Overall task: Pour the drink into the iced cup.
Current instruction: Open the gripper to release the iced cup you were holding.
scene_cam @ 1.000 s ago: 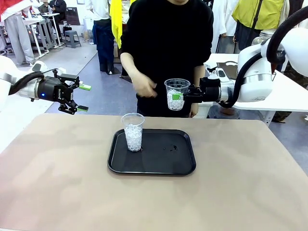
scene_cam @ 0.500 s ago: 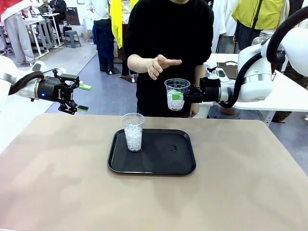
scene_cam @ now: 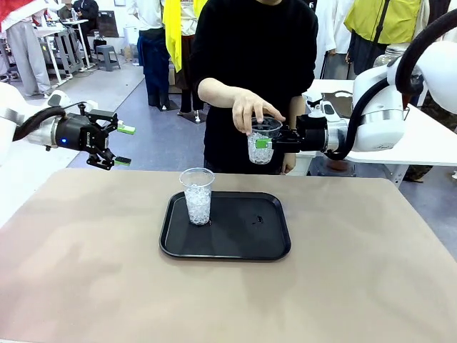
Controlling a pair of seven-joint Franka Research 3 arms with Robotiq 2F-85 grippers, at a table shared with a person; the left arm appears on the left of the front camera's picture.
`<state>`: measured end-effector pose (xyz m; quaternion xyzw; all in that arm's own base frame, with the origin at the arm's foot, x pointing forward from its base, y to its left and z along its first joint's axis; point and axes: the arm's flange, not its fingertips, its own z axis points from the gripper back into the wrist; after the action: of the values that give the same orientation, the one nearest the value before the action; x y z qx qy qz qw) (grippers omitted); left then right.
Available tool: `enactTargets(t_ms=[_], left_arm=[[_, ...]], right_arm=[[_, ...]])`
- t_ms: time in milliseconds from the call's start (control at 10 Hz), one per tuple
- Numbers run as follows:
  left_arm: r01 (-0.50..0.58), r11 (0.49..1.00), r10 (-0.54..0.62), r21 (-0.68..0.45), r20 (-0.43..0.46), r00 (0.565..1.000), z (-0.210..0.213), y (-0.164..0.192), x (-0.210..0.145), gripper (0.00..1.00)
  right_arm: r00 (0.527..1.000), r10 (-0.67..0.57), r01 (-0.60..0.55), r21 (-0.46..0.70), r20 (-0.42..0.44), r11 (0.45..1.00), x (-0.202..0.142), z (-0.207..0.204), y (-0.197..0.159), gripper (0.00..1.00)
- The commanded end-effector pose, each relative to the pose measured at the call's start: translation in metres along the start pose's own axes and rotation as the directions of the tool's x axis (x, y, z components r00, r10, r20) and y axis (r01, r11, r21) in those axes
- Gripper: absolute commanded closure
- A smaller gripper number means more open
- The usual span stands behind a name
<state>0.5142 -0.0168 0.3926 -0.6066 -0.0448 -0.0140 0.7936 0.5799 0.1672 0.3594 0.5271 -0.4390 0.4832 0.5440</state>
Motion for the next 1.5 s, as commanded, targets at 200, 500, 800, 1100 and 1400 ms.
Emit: enactTargets(t_ms=[200, 500, 800, 1100, 1400], left_arm=[[0.002, 1.000, -0.002, 0.000, 0.001, 1.000, 0.0007, -0.0014, 0.0001, 0.00], [0.002, 1.000, -0.002, 0.000, 0.001, 1.000, 0.0007, -0.0014, 0.0001, 0.00], [0.002, 1.000, -0.002, 0.000, 0.001, 1.000, 0.0007, -0.0014, 0.0001, 0.00], [0.002, 1.000, -0.002, 0.000, 0.001, 1.000, 0.0007, -0.0014, 0.0001, 0.00], [0.002, 1.000, -0.002, 0.000, 0.001, 1.000, 0.0007, -0.0014, 0.0001, 0.00]], right_arm=[[1.000, 0.006, -0.006, -0.003, 0.002, 1.000, 0.0030, -0.0018, 0.0008, 0.34], [1.000, 0.006, -0.006, -0.003, 0.002, 1.000, 0.0030, -0.0018, 0.0008, 0.34], [1.000, 0.006, -0.006, -0.003, 0.002, 1.000, 0.0030, -0.0018, 0.0008, 0.34], [1.000, 0.006, -0.006, -0.003, 0.002, 1.000, 0.0030, -0.0018, 0.0008, 0.34], [1.000, 0.006, -0.006, -0.003, 0.002, 1.000, 0.0030, -0.0018, 0.0008, 0.34]])
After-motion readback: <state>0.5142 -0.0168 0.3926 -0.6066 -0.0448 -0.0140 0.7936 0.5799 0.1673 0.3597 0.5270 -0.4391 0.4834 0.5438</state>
